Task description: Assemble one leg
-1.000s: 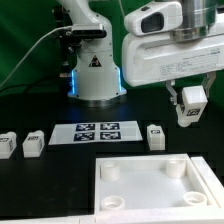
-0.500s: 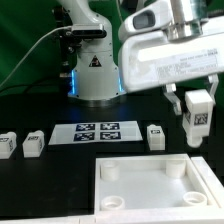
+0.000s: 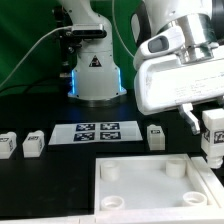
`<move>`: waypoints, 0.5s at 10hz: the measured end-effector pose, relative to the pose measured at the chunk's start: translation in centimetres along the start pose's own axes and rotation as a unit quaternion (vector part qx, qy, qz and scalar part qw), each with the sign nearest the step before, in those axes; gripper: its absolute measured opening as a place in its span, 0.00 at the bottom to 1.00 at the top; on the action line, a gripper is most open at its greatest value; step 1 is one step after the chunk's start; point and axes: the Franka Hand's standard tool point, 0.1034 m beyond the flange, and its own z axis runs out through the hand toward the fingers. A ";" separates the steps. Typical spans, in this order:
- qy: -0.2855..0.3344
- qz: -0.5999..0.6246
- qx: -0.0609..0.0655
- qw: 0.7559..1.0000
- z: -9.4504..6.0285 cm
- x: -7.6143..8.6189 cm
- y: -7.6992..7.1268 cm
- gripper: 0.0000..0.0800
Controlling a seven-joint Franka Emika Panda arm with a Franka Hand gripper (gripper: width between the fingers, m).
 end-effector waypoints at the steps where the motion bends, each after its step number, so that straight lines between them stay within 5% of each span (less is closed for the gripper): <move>1: -0.008 -0.028 -0.005 1.000 0.2 -0.3 0.8 0.37; 3: -0.011 -0.027 -0.016 0.999 0.3 1.5 3.6 0.37; 5: -0.002 -0.014 -0.016 1.000 1.2 3.0 4.5 0.37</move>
Offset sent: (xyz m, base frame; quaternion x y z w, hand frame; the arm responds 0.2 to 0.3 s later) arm 0.0428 -0.0020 0.0085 0.0615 0.0049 0.0502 0.9968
